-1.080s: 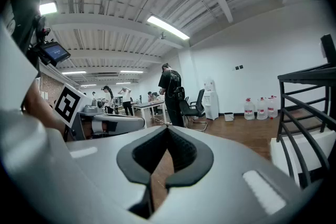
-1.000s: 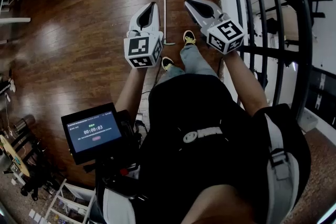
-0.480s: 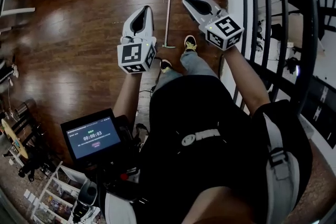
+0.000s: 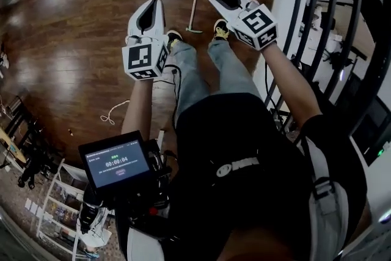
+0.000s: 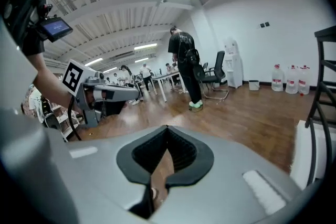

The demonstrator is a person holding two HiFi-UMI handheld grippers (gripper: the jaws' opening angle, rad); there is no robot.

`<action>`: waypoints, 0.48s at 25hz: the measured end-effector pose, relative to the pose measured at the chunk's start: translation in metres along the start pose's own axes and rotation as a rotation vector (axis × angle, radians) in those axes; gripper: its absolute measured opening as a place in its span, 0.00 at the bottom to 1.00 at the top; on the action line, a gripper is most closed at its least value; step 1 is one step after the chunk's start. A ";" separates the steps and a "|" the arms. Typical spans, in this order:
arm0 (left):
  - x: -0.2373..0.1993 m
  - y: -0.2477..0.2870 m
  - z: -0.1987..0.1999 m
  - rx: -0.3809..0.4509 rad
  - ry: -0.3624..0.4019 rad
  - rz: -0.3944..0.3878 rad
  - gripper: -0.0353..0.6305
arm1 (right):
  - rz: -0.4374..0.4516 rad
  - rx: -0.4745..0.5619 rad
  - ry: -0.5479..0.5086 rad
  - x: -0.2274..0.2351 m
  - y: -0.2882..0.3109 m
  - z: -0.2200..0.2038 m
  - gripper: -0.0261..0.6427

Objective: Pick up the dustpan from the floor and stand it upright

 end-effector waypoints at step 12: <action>-0.065 0.155 -0.270 -0.348 -0.042 -0.093 0.08 | -0.197 -0.469 0.503 0.086 0.194 -0.281 0.04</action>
Point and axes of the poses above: the fingertips, and each gripper's own axes: y forward along the fingers, x to its right, z out of its top, the point moved 1 cm from there along -y, backward along the fingers, and after that the axes turned 6 degrees about -x, right-handed, at the moved point
